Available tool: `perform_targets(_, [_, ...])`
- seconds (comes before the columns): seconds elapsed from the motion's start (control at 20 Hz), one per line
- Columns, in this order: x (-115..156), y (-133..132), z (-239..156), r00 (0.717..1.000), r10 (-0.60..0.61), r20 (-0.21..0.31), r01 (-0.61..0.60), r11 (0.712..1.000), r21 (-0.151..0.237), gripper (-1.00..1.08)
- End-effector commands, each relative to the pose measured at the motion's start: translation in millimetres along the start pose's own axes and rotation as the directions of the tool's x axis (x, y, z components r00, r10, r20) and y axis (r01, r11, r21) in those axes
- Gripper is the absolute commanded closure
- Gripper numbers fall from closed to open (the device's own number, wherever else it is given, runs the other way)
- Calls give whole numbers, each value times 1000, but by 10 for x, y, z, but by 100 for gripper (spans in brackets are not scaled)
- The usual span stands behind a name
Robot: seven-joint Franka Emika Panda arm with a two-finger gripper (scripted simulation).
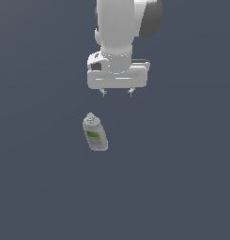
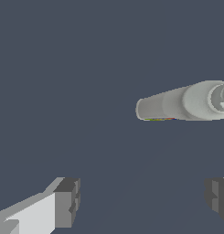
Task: Pick up the object and move it to a goal position.
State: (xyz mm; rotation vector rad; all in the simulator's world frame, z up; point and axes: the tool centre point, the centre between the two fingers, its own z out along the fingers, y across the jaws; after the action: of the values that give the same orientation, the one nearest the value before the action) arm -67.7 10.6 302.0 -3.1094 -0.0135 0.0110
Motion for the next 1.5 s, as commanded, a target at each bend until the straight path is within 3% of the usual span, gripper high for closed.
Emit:
perform_targets(0.0, [0, 0, 0, 1000, 0, 0, 0, 1000, 0, -92])
perform_targets(0.9, [13, -121, -181, 999, -48, -11, 48, 999, 6, -92])
perform_targets(1.45, [83, -24, -153, 983, -185, -11, 185, 983, 2, -92])
